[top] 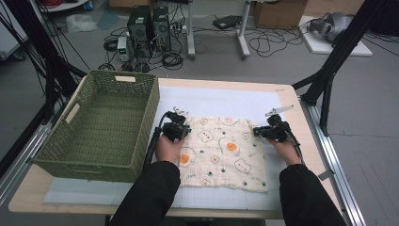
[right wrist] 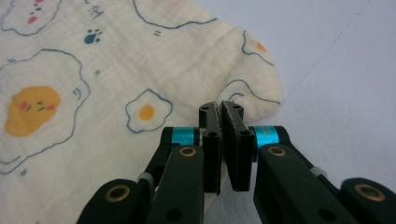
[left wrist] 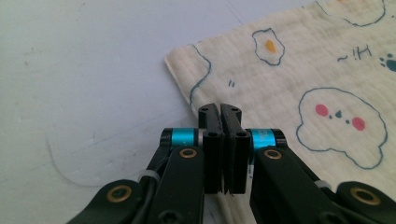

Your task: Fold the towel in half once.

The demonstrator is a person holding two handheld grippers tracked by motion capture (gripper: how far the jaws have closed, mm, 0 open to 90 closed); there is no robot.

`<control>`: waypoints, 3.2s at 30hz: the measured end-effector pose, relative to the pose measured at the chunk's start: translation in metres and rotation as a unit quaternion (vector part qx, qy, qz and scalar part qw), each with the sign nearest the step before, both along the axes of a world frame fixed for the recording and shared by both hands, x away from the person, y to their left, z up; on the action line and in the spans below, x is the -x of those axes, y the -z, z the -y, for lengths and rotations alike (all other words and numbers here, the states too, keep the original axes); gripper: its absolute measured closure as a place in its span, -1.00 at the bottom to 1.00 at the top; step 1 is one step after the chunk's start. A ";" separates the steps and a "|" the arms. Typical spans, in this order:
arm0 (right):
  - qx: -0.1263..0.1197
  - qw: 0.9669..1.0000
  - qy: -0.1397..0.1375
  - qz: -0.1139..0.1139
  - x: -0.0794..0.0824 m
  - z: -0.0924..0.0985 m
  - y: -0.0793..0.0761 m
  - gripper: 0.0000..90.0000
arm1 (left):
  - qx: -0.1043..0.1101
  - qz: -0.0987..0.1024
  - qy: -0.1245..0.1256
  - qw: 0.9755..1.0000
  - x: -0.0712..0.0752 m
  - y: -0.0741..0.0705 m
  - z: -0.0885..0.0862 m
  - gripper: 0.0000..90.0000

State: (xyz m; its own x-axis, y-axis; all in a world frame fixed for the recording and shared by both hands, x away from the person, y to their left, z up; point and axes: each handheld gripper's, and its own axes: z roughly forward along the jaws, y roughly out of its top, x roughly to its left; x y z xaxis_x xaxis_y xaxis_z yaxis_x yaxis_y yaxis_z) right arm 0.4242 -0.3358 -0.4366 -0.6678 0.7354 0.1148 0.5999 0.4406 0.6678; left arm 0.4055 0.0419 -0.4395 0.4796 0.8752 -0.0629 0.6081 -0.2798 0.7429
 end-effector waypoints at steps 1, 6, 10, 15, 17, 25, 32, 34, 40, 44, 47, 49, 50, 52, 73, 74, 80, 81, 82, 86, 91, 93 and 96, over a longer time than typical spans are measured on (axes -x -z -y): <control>-0.006 1.000 -0.001 0.000 0.001 0.002 -0.001 0.92 | 0.004 0.005 0.002 1.000 0.001 -0.002 0.000 0.94; -0.068 0.997 -0.017 0.008 0.012 0.011 -0.014 0.93 | 0.049 0.038 0.003 0.998 0.013 -0.017 -0.008 0.94; -0.099 0.994 -0.037 0.016 0.028 0.016 -0.028 0.93 | 0.066 0.057 0.011 0.996 0.028 -0.024 -0.015 0.94; -0.104 0.991 -0.073 0.033 0.057 0.015 -0.041 0.93 | 0.076 0.073 0.023 0.994 0.050 -0.031 -0.019 0.94; -0.101 0.991 -0.082 0.033 0.067 0.015 -0.040 0.92 | 0.071 0.076 0.034 0.994 0.060 -0.030 -0.018 0.94; -0.084 0.992 -0.090 -0.004 0.098 0.021 -0.011 0.91 | 0.047 0.035 0.050 0.997 0.090 -0.003 -0.025 0.93; -0.087 0.993 -0.074 -0.017 0.102 0.023 -0.006 0.36 | 0.056 -0.004 0.074 0.996 0.091 -0.001 -0.029 0.60; -0.097 0.993 -0.064 -0.011 0.099 0.026 -0.012 0.19 | 0.059 -0.005 0.072 0.996 0.091 -0.007 -0.027 0.40; -0.092 0.995 -0.045 0.014 0.086 0.020 -0.027 0.02 | 0.065 -0.011 0.056 0.996 0.080 -0.023 -0.021 0.15; -0.078 0.996 -0.054 0.005 0.077 0.010 -0.019 0.05 | 0.067 -0.008 0.053 0.996 0.068 -0.032 -0.013 0.13; -0.087 0.995 -0.054 0.003 0.072 0.006 -0.015 0.13 | 0.066 -0.008 0.046 0.997 0.058 -0.033 -0.007 0.18; -0.089 0.994 -0.057 -0.002 0.069 0.002 -0.012 0.22 | 0.061 -0.025 0.045 0.997 0.050 -0.027 -0.004 0.23; -0.085 0.995 -0.059 -0.008 0.068 0.000 -0.010 0.27 | 0.063 -0.038 0.043 0.996 0.045 -0.022 -0.003 0.24; -0.079 0.995 -0.065 -0.014 0.065 -0.003 -0.006 0.30 | 0.068 -0.064 0.046 0.995 0.039 -0.014 -0.002 0.30; -0.098 0.988 -0.116 0.029 0.090 -0.001 -0.028 0.85 | 0.073 -0.004 0.093 0.993 0.076 -0.030 -0.015 0.90; -0.100 0.987 -0.120 0.030 0.092 -0.001 -0.029 0.85 | 0.076 -0.004 0.097 0.992 0.080 -0.030 -0.016 0.90; -0.074 0.982 -0.167 0.039 0.114 -0.008 -0.033 0.79 | 0.111 0.007 0.101 0.989 0.098 -0.038 -0.029 0.50; -0.074 0.981 -0.176 0.033 0.117 -0.008 -0.032 0.78 | 0.112 0.009 0.097 0.989 0.099 -0.040 -0.031 0.47; -0.076 0.979 -0.186 0.027 0.120 -0.008 -0.031 0.76 | 0.108 0.009 0.096 0.989 0.099 -0.042 -0.032 0.47; -0.110 0.969 -0.220 0.007 0.125 -0.004 -0.032 0.64 | 0.105 0.005 0.090 0.990 0.096 -0.039 -0.030 0.46; -0.108 0.976 -0.187 0.018 0.118 0.002 -0.035 0.49 | 0.107 -0.010 0.090 0.990 0.089 -0.035 -0.026 0.43; -0.104 0.979 -0.172 0.026 0.114 0.004 -0.034 0.43 | 0.104 -0.009 0.090 0.990 0.088 -0.034 -0.026 0.43; -0.105 0.984 -0.139 0.037 0.106 0.008 -0.033 0.36 | 0.092 -0.013 0.093 0.991 0.087 -0.031 -0.025 0.42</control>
